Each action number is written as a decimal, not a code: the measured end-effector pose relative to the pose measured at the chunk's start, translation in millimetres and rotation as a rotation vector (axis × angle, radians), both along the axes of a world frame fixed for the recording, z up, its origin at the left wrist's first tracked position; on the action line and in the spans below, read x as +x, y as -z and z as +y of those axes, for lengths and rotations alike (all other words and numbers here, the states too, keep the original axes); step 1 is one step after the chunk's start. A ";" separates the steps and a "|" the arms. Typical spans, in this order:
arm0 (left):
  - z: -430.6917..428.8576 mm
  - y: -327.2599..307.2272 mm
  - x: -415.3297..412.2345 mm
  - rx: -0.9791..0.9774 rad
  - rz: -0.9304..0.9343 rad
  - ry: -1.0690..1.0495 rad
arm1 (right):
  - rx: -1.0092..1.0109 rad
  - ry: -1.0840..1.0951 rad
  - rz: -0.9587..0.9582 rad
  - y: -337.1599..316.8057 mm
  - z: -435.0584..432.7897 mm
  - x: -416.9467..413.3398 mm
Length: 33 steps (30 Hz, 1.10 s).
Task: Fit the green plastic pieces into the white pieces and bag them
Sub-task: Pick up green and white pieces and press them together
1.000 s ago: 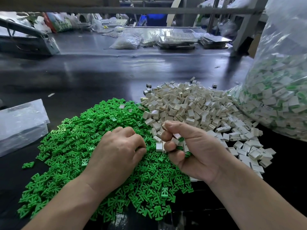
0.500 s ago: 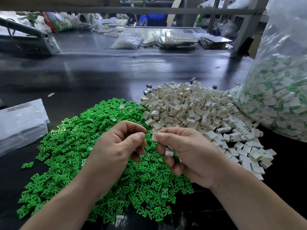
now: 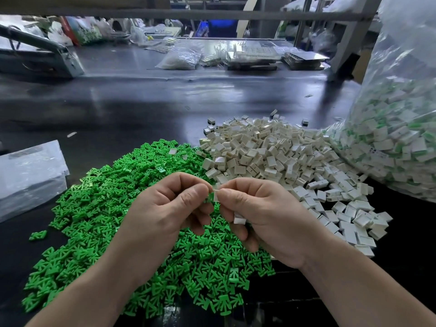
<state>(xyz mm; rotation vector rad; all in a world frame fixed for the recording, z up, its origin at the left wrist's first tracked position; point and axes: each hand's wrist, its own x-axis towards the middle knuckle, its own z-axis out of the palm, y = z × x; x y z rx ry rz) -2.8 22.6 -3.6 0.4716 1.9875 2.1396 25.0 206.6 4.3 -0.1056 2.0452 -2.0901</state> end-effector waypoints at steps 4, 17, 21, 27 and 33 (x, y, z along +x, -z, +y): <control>2.3 -5.8 2.4 0.267 -0.306 0.271 | -0.114 -0.071 -0.016 -1.9 0.3 1.7; 11.3 -10.0 8.5 0.431 -0.489 0.299 | -0.100 -0.099 -0.070 -4.3 0.6 3.2; 16.1 -8.6 10.9 0.432 -0.461 0.226 | -0.147 -0.067 -0.081 -2.6 -5.9 3.4; 19.0 -0.8 13.0 0.564 -0.431 0.251 | -0.199 -0.062 -0.057 -4.8 -7.2 3.7; 17.5 -0.2 9.6 0.565 -0.419 0.315 | -0.219 -0.066 -0.066 -3.6 -7.7 4.7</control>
